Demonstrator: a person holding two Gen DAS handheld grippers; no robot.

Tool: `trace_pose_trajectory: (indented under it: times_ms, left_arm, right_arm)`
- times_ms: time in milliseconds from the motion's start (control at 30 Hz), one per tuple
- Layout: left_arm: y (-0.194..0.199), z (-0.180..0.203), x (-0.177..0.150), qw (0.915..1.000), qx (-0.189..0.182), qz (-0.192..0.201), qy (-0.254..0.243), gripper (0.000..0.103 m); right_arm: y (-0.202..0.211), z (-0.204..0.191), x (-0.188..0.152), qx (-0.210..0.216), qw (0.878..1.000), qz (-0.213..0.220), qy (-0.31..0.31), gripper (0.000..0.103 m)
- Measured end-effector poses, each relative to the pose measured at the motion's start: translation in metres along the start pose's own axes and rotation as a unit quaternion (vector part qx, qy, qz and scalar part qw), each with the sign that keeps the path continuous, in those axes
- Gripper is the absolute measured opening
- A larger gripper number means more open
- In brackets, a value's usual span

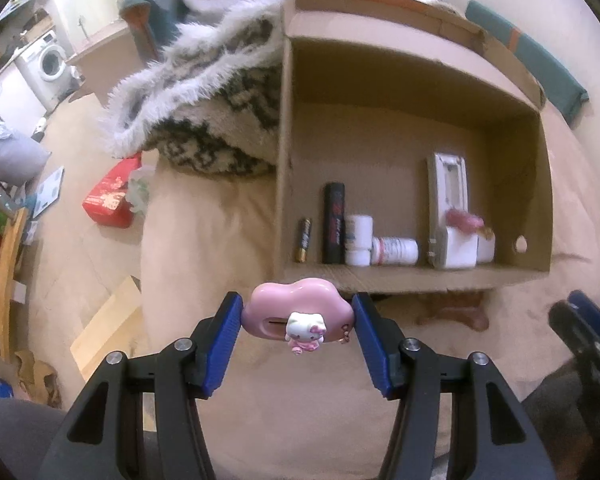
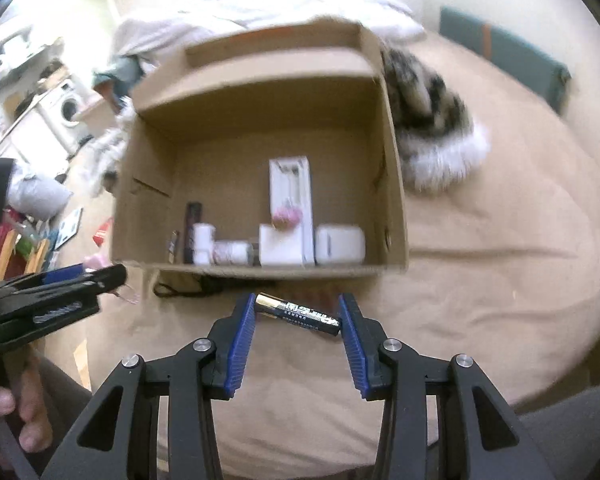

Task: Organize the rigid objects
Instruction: 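Lower the Hello Kitty case and battery into the box and open both tools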

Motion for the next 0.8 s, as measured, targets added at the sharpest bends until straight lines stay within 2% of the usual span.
trace_pose_trajectory:
  times_ms: [100,267,400,600,800]
  left_arm:
    - [0.01,-0.002,0.013,0.9998,-0.005,0.014,0.011,0.053]
    - [0.031,0.006,0.039,0.9986,-0.001,0.052,0.002,0.053]
    - [0.035,0.017,0.058,0.9982,-0.013,0.058,-0.002,0.053]
    - [0.028,0.03,0.087,0.9974,-0.013,0.071,-0.007,0.053]
    - [-0.008,0.034,0.103,0.997,0.003,0.075,-0.021,0.053]
  right_arm:
    - [0.006,-0.006,0.017,0.011,1.0,0.024,0.017,0.044]
    - [0.019,-0.009,0.051,0.017,0.997,0.062,0.036,0.044]
    - [0.021,-0.008,0.077,0.021,0.996,0.078,0.038,0.044]
    - [0.004,-0.005,0.111,0.035,0.996,0.079,0.028,0.044]
    - [-0.039,0.003,0.128,0.038,0.998,0.05,0.012,0.044]
Point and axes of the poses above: each gripper's, at about its wrist camera, not at the fingertips, and y roughly against the way its jaws point, z to its right, x to its top, the point moved 9 cm from there along -y, roughly the way its jaws point, and after that the axes turned 1 degree about x, right-handed, at the moved point
